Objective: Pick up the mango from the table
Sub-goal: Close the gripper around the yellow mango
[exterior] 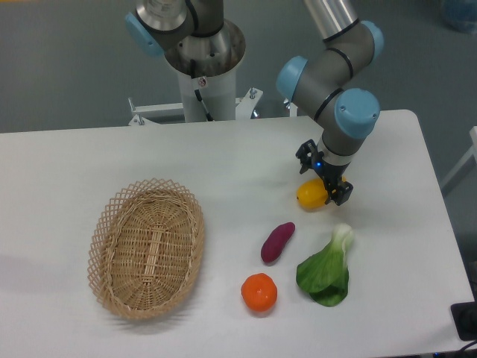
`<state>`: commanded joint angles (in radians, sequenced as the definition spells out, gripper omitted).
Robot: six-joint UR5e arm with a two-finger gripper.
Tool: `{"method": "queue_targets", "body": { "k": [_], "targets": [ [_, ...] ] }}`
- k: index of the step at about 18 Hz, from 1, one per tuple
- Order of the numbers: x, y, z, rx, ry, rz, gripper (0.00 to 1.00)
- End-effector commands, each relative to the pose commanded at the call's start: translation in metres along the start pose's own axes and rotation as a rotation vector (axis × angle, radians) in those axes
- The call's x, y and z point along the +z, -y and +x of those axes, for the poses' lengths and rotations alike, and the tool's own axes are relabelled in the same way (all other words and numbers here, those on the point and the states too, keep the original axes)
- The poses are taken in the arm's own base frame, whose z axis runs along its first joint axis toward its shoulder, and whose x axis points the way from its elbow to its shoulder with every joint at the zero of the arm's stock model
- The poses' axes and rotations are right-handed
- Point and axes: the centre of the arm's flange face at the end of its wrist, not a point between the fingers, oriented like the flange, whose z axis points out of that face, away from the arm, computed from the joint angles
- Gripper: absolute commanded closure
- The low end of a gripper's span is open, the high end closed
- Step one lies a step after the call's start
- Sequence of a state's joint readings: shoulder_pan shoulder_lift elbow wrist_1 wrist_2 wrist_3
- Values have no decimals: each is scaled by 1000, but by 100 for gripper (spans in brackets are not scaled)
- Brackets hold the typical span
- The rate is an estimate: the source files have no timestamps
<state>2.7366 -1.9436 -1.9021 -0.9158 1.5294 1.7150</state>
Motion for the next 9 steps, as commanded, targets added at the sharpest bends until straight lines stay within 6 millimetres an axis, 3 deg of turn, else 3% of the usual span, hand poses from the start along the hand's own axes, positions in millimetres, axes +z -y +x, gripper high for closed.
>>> {"method": "queue_targets", "body": {
  "k": [3,9],
  "targets": [
    [-2,1,-1,4,33,-5,0],
    [-2,0,0,7,65,-10,25]
  ]
}}
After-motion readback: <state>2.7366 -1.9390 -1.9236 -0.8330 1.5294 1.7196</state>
